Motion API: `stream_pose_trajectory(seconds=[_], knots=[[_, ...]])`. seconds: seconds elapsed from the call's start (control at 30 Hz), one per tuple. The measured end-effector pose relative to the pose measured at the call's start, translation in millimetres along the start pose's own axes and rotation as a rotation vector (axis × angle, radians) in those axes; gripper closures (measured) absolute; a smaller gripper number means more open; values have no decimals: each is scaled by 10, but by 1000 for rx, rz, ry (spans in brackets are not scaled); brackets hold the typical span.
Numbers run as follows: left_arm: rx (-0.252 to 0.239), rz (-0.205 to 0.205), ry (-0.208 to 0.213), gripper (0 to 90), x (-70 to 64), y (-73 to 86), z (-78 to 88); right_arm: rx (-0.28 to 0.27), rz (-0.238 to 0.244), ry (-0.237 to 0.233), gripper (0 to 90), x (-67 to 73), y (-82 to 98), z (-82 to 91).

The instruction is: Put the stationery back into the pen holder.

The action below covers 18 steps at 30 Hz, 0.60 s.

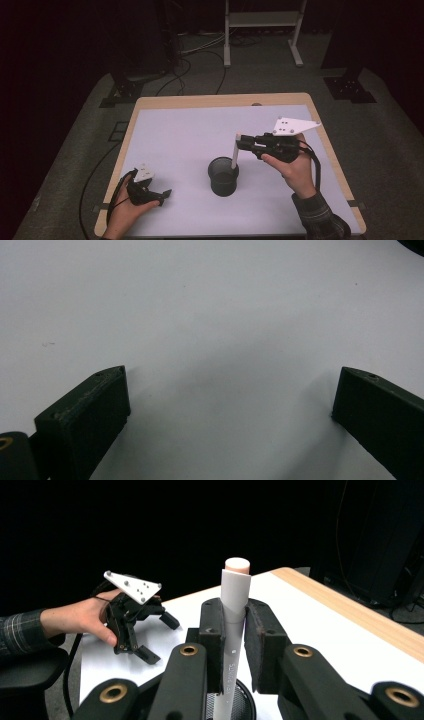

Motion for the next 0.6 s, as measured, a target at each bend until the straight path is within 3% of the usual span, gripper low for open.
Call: stream_pose_trajectory(seconds=[0.6], knots=[[-2, 3, 1, 10, -2, -1, -1, 109, -18, -36, 776, 29, 329, -314]])
Point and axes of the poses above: each handheld gripper's, and its own axes: z roughly backward along the jaws, y roughly out of its underside, x roughly to its left, the point moved 8 cm from there along -z, roughly forward along the jaws, and after that the axes turned 7 degrees about z, right-handed, at the moved point
